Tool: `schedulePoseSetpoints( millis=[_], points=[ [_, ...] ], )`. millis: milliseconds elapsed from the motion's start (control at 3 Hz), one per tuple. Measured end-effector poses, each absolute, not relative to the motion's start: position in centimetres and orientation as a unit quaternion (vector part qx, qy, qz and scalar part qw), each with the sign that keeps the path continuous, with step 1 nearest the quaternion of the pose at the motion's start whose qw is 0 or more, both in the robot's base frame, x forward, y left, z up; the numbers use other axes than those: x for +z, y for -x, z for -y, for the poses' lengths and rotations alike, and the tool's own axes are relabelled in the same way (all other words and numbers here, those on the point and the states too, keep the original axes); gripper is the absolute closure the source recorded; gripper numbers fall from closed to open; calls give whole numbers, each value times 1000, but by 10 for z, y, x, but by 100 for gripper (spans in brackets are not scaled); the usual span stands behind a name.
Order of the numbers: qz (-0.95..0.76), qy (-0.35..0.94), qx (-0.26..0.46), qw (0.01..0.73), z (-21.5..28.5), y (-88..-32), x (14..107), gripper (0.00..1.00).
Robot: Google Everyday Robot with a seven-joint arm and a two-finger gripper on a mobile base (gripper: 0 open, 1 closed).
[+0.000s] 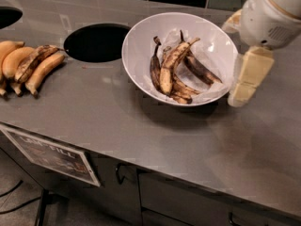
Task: Pick banana from white bowl
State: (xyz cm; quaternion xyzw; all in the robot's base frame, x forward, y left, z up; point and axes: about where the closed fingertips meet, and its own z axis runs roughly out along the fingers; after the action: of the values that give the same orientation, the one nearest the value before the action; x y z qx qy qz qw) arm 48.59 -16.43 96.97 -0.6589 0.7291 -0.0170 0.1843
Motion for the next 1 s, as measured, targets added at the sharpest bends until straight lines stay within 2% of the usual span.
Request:
schedulePoseSetpoints(
  millis=[667,1000],
  points=[
    [-683,696,8,222,122,-523,974,0],
    [-683,696,8,222,122,-524,974,0]
  ],
)
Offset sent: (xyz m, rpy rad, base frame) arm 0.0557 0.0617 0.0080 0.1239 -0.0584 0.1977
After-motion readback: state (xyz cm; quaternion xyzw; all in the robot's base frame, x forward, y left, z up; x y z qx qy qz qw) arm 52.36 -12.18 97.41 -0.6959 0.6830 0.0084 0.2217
